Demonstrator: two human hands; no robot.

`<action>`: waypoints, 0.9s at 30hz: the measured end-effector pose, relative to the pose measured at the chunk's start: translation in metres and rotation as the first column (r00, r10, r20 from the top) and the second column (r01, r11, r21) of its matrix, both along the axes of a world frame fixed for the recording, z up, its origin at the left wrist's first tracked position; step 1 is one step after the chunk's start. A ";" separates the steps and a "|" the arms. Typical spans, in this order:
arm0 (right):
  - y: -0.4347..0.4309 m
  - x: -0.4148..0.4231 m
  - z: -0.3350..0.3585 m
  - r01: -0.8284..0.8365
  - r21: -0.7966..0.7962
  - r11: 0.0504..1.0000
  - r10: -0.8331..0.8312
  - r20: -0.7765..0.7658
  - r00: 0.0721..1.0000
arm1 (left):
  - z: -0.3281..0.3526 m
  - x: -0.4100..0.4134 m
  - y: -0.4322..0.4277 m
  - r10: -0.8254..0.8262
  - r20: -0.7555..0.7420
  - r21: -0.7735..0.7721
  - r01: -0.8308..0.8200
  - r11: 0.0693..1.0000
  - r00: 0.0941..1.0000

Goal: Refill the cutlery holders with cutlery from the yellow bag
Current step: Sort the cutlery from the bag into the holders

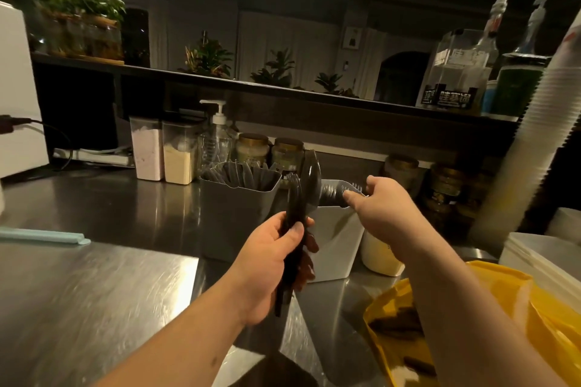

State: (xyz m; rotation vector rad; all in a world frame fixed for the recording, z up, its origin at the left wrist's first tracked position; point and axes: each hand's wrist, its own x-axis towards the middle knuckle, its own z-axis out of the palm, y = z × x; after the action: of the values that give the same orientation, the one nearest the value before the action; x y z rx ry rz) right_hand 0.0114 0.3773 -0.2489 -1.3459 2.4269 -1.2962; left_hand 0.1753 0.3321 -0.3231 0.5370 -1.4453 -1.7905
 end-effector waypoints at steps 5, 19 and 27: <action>0.018 0.028 -0.029 -0.213 -0.250 0.945 0.221 0.005 0.975 | 0.002 -0.002 0.000 0.027 -0.032 0.009 -0.027 1.000 0.999; 0.010 0.047 -0.046 -0.242 -0.426 0.872 0.414 0.376 0.829 | 0.003 -0.002 0.000 0.089 -0.074 0.054 -0.085 0.995 0.993; 0.012 0.047 -0.055 -0.191 -0.500 0.845 0.435 0.431 0.791 | -0.003 -0.005 -0.004 0.052 -0.067 0.051 -0.049 0.997 0.996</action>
State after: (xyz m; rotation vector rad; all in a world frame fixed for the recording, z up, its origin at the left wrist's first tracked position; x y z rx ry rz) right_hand 0.0580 0.3896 -0.3038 -1.1863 1.5127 -1.8666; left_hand 0.1706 0.3282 -0.3260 0.5282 -1.3331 -1.7918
